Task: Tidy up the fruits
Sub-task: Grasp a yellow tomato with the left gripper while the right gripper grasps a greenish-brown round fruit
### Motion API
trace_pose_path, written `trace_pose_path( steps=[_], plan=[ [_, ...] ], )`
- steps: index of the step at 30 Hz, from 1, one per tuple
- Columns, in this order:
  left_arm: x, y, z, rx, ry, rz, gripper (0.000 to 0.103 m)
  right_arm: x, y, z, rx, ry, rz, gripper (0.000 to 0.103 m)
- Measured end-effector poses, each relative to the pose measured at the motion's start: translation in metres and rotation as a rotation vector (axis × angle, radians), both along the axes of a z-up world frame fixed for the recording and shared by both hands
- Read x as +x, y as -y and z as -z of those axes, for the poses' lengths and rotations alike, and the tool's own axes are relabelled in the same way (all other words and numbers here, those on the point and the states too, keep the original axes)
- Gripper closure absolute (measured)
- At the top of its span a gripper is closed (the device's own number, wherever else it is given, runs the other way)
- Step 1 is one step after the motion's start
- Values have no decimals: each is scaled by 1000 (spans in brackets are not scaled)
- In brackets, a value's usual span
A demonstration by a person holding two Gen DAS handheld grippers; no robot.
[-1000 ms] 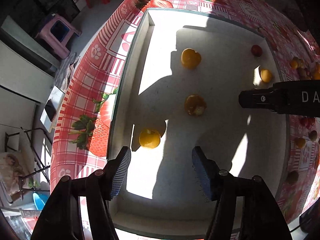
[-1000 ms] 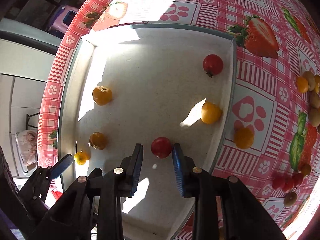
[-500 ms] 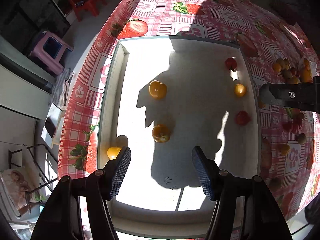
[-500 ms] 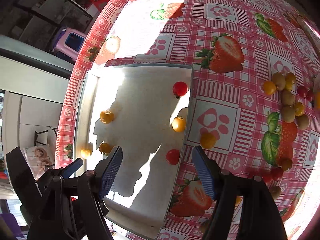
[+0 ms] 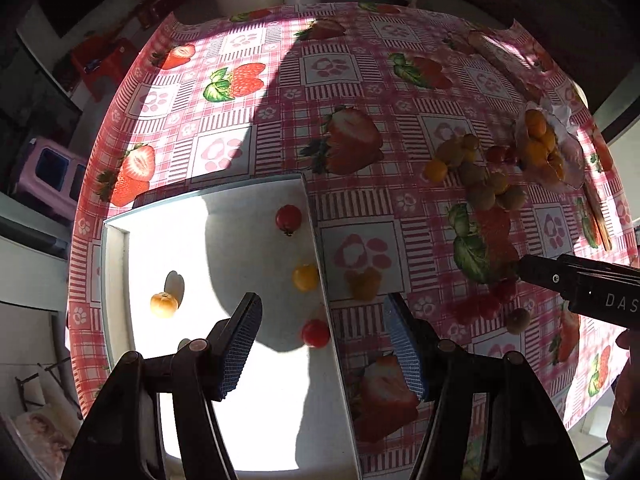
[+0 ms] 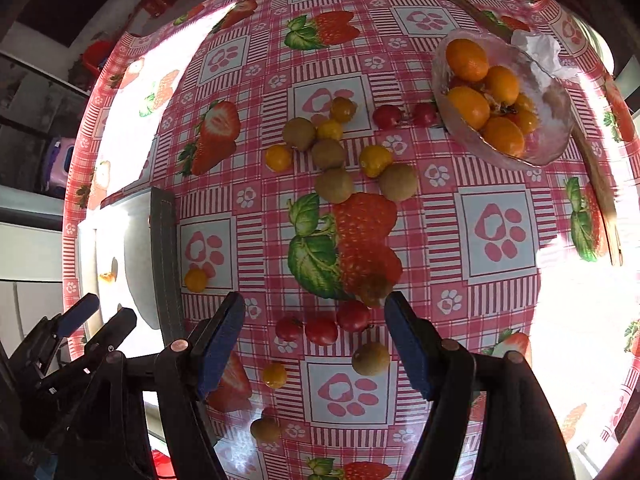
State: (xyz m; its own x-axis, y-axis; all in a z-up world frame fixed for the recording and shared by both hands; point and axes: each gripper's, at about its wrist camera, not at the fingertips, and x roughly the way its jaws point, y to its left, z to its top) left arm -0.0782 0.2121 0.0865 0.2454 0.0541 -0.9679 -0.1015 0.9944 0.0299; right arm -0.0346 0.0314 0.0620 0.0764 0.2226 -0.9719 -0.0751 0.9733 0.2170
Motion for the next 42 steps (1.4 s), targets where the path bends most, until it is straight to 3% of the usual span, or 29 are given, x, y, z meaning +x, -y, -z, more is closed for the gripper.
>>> trace_pose_path(
  steps=[11,18,31,33,36,38,39,42],
  plan=[
    [65,40,38,-6,-34,63,38,23,44,22,-30,-1,31,28],
    [89,53,62,5,-41,126,38,41,41,36,-6,4,16,39],
    [117,65,72,-13,-20,159,38,62,34,45,27,22,14,42],
    [119,67,72,-13,-14,161,38,65,33,45,32,27,15,49],
    [123,71,70,-16,-3,169,48,69,32,46,40,27,15,65],
    [128,78,67,-23,5,181,64,71,30,46,41,29,11,75],
    [129,80,66,-29,9,187,77,71,30,46,42,30,11,75],
    [134,85,65,-55,10,192,80,71,32,45,48,34,21,75]
  ],
)
